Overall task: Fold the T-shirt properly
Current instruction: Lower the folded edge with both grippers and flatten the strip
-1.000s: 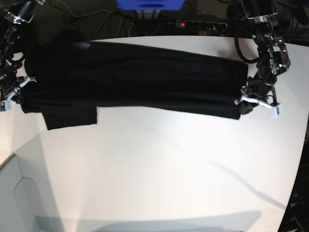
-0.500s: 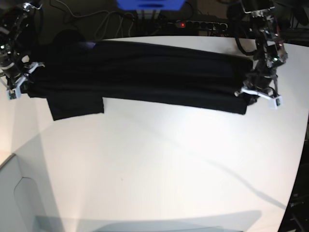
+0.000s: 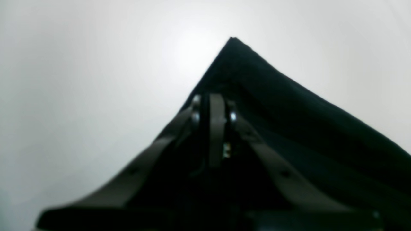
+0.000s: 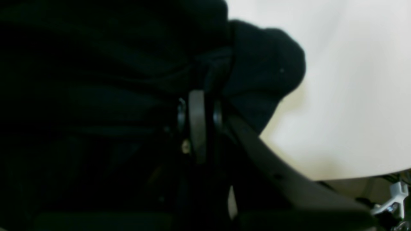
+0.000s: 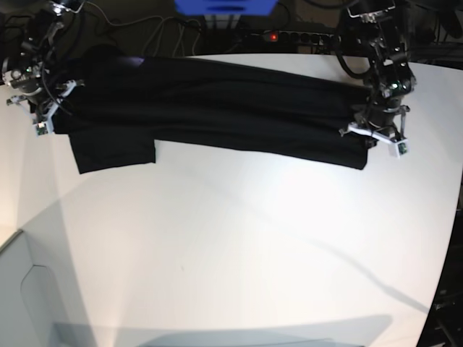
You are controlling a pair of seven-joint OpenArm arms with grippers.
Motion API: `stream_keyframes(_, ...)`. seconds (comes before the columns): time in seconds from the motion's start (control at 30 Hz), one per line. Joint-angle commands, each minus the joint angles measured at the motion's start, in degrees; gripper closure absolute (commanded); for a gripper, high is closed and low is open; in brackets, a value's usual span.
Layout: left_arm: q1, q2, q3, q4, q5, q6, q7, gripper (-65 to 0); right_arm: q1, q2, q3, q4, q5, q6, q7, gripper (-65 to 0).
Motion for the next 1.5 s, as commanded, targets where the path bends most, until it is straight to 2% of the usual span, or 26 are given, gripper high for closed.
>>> stream_keyframes(0.0, -0.4, -0.8, -0.5, 1.2, 0.3, 0.6, -1.5, 0.0, -0.1, 0.5, 0.4, 0.3, -0.1, -0.3, -0.4, -5.1)
stream_keyframes(0.1, -0.4, -0.8, -0.5, 0.9, 0.3, 0.6, -1.5, 0.0, 0.2, 0.6, 0.6, 1.0, -0.1, -0.3, -0.4, -14.0)
stream_keyframes(0.2, -0.4, -0.8, -0.5, 0.9, 0.3, 0.6, -1.5, 0.0, -0.2, 1.7, 0.6, 3.4, -0.1, -0.3, -0.4, -18.0)
stream_keyframes(0.5, -0.2, -0.8, -0.5, 0.9, 0.4, 0.7, -1.5, 0.0, -0.5, 4.5, 0.6, 11.3, -0.6, -0.3, -0.4, -18.5)
stream_keyframes(0.7, -0.1, -0.8, -0.5, 0.9, 0.5, 0.8, -1.5, 0.0, 1.0, 4.1, 0.6, 12.4, -7.5, -0.3, -0.3, -18.5)
stream_keyframes(0.93, -0.4, -0.7, -0.5, 0.9, 0.6, 0.8, -1.5, 0.0, 2.4, 3.8, 0.5, 16.0, -7.6, -0.3, -0.3, -18.5)
stream_keyframes(1.1, -0.4, -0.7, -0.5, 0.9, 0.4, 0.8, -1.5, 0.0, 6.7, 2.4, -0.5, 15.6, -1.0, -0.3, -1.8, -18.9)
stream_keyframes(1.23, -0.5, 0.0, -0.5, 0.2, 0.6, 0.8, -1.5, 0.0, 11.7, 2.9, -4.9, 10.5, 2.1, -0.3, -7.6, -25.2)
stream_keyframes(1.33, -0.5, 0.0, -0.5, -0.8, 0.4, 0.8, -1.5, 0.0, 15.0, 5.1, -6.3, 3.9, 6.0, -0.3, -9.1, -28.5)
stream_keyframes(1.47, -0.5, 0.1, -0.5, -2.2, 0.3, 0.7, -1.5, 0.0, 19.6, 8.4, -6.0, -6.8, 14.4, -0.3, -10.2, -28.4)
